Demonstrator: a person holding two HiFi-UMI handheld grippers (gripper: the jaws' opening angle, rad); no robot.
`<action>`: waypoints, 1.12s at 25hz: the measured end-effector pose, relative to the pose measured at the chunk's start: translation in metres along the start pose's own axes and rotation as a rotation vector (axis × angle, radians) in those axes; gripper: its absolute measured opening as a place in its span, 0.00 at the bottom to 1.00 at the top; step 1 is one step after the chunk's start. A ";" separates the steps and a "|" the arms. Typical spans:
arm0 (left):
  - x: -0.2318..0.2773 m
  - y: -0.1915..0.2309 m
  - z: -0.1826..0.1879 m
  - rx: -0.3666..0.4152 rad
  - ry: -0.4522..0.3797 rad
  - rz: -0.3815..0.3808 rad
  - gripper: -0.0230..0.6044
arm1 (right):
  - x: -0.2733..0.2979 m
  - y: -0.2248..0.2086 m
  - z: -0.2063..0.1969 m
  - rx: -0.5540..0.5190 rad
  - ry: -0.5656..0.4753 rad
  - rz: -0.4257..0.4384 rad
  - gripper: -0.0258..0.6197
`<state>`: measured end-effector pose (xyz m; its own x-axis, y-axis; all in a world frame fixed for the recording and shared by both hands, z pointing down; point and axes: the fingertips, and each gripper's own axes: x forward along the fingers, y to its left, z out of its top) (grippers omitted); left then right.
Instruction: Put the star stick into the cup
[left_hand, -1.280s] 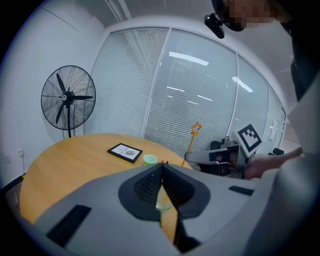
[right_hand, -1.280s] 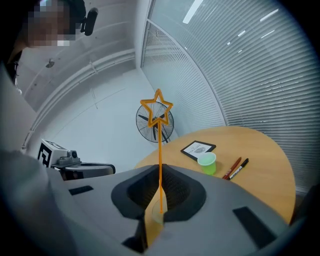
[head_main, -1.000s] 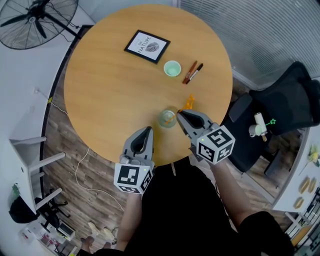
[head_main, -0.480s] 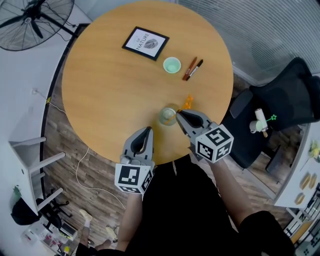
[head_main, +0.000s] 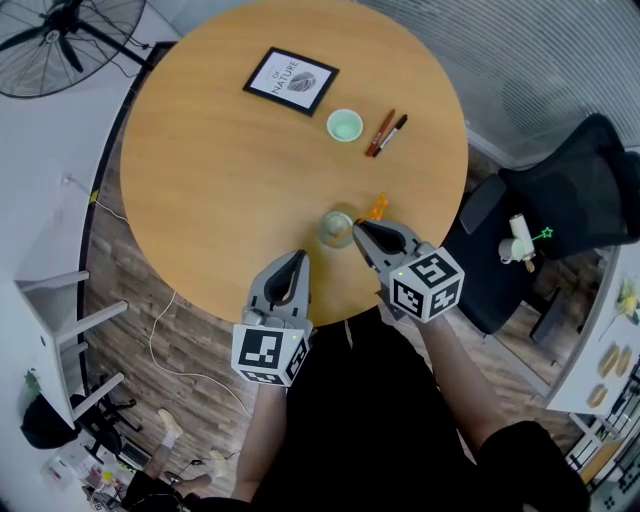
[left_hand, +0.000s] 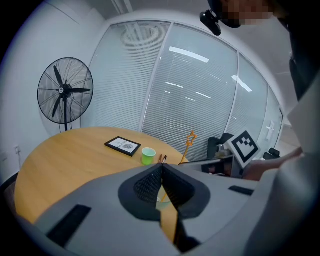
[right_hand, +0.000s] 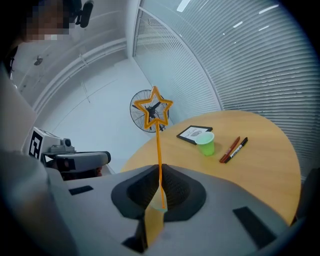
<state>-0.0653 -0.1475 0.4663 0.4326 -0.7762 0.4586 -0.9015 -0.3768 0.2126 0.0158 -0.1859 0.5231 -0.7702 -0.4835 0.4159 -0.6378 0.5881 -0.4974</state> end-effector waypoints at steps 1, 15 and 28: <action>0.000 0.000 0.000 0.000 0.001 -0.001 0.03 | 0.001 -0.001 -0.002 0.002 0.003 -0.001 0.08; 0.000 0.001 -0.004 -0.008 0.010 -0.004 0.03 | 0.014 -0.007 -0.020 0.014 0.052 -0.015 0.08; 0.000 0.002 -0.004 -0.013 0.010 0.004 0.03 | 0.017 -0.011 -0.027 0.028 0.073 -0.016 0.09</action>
<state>-0.0676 -0.1463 0.4696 0.4289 -0.7726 0.4681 -0.9034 -0.3668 0.2222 0.0101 -0.1825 0.5562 -0.7585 -0.4436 0.4775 -0.6504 0.5618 -0.5112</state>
